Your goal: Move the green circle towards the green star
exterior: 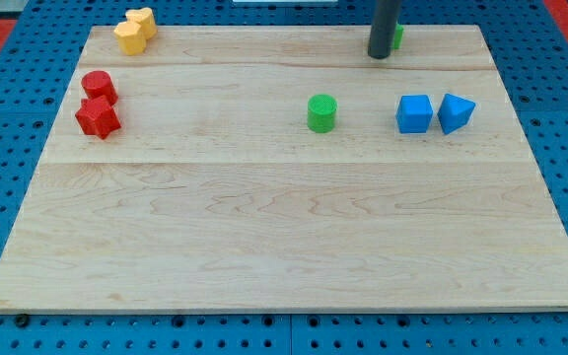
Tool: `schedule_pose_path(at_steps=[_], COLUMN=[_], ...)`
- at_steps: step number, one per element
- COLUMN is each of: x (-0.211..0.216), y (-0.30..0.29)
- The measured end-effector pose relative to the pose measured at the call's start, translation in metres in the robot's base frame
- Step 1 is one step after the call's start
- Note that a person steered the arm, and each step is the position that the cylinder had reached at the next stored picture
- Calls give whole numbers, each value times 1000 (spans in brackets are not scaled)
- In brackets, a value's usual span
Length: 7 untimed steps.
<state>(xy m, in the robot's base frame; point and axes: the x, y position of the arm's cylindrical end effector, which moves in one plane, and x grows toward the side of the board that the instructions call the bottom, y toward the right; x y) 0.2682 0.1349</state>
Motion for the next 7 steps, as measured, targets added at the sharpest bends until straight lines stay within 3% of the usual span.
schedule_pose_path(at_steps=[3,4,5,7], x=[149,154,121,47], y=[-43,-87,-110,-88])
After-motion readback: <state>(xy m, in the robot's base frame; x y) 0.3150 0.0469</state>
